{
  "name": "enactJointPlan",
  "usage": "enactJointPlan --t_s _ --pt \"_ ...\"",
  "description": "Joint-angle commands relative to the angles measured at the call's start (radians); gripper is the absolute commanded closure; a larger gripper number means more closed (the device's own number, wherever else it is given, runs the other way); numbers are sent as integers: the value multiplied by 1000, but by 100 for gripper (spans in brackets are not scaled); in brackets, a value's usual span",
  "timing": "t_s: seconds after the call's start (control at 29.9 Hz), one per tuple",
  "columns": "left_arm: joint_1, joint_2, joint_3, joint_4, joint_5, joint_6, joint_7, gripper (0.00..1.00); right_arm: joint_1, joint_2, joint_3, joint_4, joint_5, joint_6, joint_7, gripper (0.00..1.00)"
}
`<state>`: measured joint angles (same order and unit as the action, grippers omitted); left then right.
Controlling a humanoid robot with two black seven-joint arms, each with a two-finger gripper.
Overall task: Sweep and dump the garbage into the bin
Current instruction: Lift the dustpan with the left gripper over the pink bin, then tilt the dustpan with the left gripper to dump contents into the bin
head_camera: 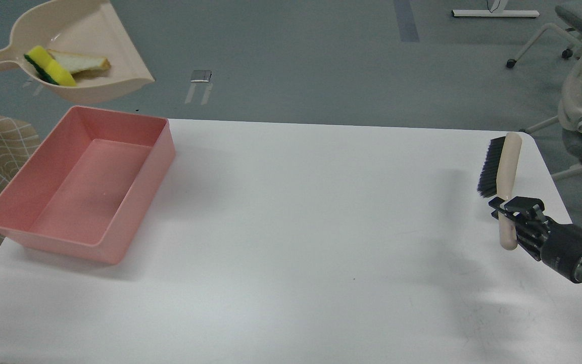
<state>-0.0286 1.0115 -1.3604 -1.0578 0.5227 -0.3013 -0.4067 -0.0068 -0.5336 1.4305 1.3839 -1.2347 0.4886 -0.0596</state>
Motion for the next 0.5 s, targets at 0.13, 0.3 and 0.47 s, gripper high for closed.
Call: enactJointPlan --t_s 0.13,0.3,0.47 --pt "6 102 3 123 63 -116 -9 99 5 11 4 6 0 0 0 100" --pt "-28 185 10 208 128 -166 -14 99 -5 11 5 24 18 0 10 100" --pt "-34 233 17 214 227 -187 -14 99 -4 11 5 21 20 0 14 100"
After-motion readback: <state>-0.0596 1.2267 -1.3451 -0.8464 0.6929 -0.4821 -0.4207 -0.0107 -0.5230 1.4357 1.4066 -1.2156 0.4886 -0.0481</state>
